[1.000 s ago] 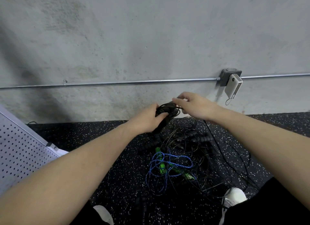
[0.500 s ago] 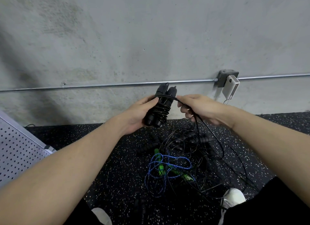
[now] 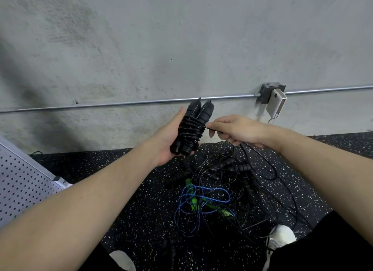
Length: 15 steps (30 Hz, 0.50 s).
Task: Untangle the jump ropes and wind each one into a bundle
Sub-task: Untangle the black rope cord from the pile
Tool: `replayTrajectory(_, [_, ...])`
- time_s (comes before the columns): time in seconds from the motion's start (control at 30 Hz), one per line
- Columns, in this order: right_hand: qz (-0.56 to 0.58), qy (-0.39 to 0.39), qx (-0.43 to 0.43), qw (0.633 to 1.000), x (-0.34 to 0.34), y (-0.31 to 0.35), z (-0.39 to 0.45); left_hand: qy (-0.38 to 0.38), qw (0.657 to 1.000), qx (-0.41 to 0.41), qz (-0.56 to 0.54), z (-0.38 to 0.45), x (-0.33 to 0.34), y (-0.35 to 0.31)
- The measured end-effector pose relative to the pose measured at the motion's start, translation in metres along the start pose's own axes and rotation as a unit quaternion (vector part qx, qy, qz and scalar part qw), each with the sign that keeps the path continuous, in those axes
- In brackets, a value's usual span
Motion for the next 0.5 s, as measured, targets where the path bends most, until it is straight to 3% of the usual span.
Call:
replayTrajectory(0.3, [0.009, -0.023, -0.013, 1.000, -0.004, 0.002, 0.002, -0.068, 0.997, 0.009, 0.019, 0.003, -0.009, -0.006])
replayTrajectory(0.5, [0.069, 0.031, -0.021, 0.997, -0.007, -0.001, -0.001, -0.066, 0.997, 0.012, -0.032, 0.005, -0.030, -0.007])
Point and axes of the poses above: each hand's wrist, its own z-axis towards the middle knuckle, its own x-axis out of the palm, y = z × x, the point moved 6 cm from there along z, towards the middle knuckle, and after that the axes turned 14 degrees about z, right-handed, at the moved point
